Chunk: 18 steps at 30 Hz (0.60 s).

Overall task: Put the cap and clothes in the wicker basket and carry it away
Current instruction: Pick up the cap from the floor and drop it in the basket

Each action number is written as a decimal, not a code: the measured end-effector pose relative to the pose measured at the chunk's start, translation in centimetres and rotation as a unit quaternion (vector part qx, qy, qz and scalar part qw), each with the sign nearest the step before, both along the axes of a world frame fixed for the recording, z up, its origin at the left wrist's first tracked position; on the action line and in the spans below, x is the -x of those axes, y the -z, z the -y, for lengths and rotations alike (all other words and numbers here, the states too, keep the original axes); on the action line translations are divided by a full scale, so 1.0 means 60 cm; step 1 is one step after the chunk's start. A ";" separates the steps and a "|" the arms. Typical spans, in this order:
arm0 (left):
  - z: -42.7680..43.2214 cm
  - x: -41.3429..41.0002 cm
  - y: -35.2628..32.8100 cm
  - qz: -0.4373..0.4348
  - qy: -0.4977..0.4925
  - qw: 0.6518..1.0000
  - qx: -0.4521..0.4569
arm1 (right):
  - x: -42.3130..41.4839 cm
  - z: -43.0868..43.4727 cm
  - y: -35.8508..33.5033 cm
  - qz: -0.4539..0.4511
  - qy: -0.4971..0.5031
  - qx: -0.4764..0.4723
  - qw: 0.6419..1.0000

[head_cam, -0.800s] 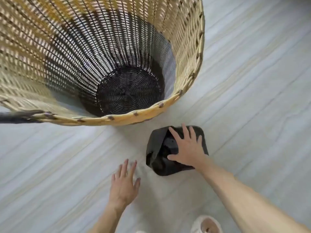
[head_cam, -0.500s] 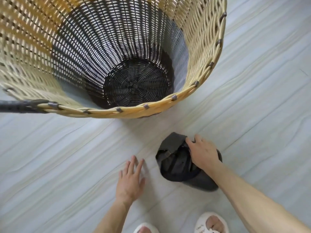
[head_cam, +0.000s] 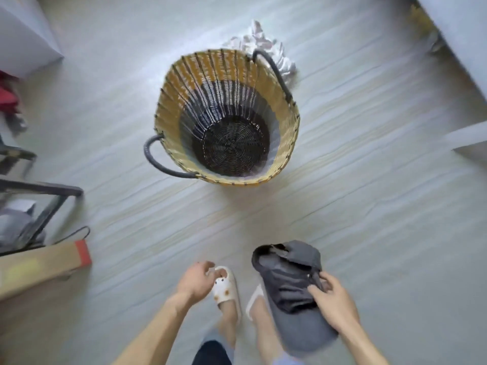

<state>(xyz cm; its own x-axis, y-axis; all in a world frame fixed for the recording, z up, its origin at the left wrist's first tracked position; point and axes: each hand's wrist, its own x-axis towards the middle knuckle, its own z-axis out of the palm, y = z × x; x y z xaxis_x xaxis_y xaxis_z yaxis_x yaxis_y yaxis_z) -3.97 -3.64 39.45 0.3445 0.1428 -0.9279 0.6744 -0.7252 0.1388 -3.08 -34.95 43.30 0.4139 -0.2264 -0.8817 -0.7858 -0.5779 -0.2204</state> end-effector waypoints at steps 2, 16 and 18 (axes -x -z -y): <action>0.006 -0.006 -0.088 0.004 -0.101 0.995 0.017 | -0.005 0.007 -0.109 0.023 0.007 -0.010 1.000; -0.037 -0.149 -0.230 0.113 -0.474 0.873 0.018 | -0.244 -0.106 -0.259 0.106 -0.026 -0.007 0.994; -0.065 -0.194 -0.213 0.116 -0.487 0.866 -0.004 | -0.299 -0.145 -0.226 0.086 -0.033 0.003 0.996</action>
